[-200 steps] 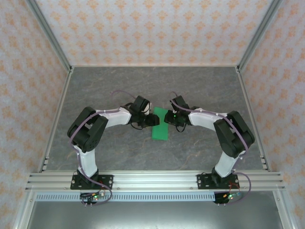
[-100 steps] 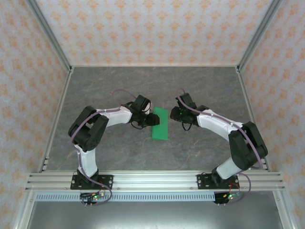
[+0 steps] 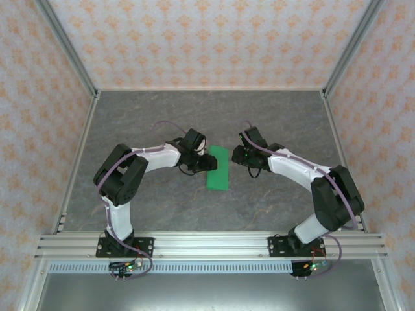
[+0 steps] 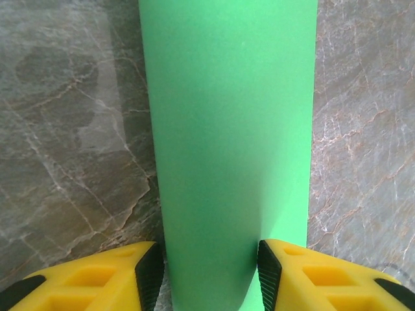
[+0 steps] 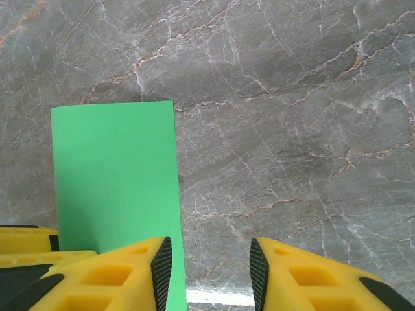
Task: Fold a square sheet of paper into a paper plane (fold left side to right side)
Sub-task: First fold in half a square sheet of paper at the center of the table.
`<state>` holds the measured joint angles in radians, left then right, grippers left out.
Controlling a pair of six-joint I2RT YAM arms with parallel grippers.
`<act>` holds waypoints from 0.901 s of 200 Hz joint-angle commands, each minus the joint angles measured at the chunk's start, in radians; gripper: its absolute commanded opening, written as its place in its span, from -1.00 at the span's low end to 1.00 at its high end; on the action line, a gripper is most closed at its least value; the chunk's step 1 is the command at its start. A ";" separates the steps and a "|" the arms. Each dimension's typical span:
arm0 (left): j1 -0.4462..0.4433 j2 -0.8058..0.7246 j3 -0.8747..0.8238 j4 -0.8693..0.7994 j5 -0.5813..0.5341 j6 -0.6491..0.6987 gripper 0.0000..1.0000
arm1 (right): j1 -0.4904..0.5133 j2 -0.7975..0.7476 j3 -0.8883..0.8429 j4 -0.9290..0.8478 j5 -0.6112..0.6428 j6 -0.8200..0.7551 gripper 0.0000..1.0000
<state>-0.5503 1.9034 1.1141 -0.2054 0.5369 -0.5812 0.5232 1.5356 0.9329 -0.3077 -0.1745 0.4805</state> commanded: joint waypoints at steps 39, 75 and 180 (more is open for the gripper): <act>-0.004 0.049 0.004 -0.080 -0.092 0.037 -0.09 | -0.002 -0.025 -0.014 -0.020 0.018 -0.011 -0.18; -0.004 0.055 0.008 -0.059 -0.081 0.019 -0.06 | -0.002 -0.024 -0.015 -0.016 0.012 -0.010 -0.18; -0.004 0.083 0.018 -0.042 -0.081 0.002 -0.01 | 0.000 -0.036 -0.017 -0.016 0.002 -0.006 -0.17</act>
<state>-0.5549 1.9141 1.1313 -0.2226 0.5194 -0.5762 0.5232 1.5341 0.9329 -0.3073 -0.1761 0.4808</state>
